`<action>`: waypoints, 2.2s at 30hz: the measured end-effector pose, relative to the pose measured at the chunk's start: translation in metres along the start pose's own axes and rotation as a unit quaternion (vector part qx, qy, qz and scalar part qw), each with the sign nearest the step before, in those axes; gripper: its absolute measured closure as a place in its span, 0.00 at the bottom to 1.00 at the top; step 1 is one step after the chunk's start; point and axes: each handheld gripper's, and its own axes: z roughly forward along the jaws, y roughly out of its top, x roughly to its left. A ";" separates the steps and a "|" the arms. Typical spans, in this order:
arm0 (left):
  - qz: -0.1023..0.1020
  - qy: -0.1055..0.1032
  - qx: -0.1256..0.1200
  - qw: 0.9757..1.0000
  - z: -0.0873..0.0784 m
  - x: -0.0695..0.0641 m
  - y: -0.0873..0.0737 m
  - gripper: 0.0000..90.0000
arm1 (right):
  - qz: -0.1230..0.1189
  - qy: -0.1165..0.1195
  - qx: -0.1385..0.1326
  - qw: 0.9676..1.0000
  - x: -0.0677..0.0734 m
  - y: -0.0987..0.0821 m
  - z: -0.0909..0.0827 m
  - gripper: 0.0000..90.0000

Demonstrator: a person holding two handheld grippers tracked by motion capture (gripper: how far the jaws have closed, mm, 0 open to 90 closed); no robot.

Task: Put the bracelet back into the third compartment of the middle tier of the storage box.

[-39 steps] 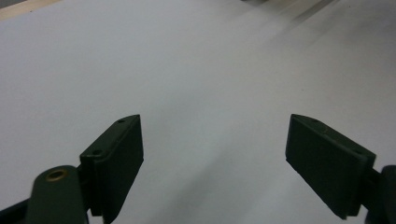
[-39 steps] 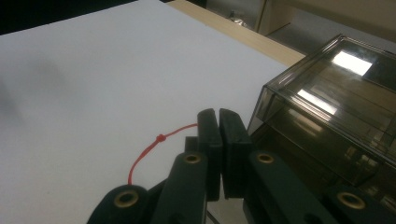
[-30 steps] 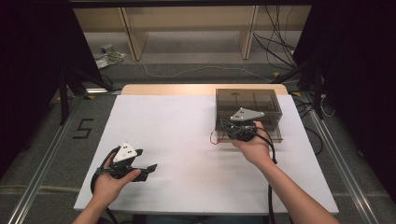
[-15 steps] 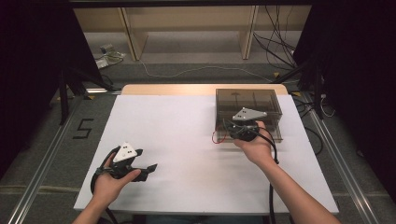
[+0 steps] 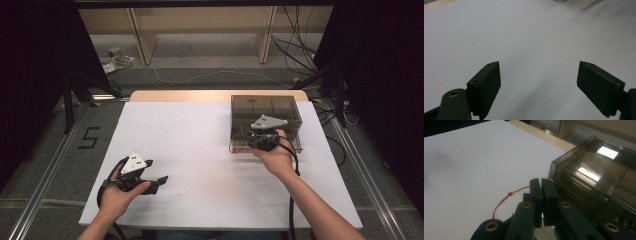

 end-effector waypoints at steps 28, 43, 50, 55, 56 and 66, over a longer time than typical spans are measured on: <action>0.000 0.000 0.000 1.000 0.000 0.000 0.000 0.21 | 0.006 -0.012 -0.001 1.000 -0.008 -0.003 -0.006 0.99; 0.000 0.000 0.001 1.000 0.000 0.000 0.000 0.21 | 0.010 -0.019 -0.002 1.000 -0.013 -0.005 -0.010 0.99; 0.000 -0.001 0.001 1.000 0.000 0.001 0.000 0.21 | 0.010 -0.022 -0.002 1.000 -0.015 -0.006 -0.012 0.99; 0.000 -0.001 0.001 1.000 0.000 0.000 0.000 0.21 | 0.013 -0.022 -0.003 1.000 -0.016 -0.006 -0.013 0.99; 0.000 -0.001 0.001 1.000 0.000 0.000 0.000 0.21 | 0.013 -0.023 -0.003 1.000 -0.016 -0.007 -0.013 0.99; 0.000 0.000 0.001 1.000 -0.001 0.001 0.000 0.21 | 0.016 -0.029 -0.004 0.999 -0.020 -0.008 -0.016 0.99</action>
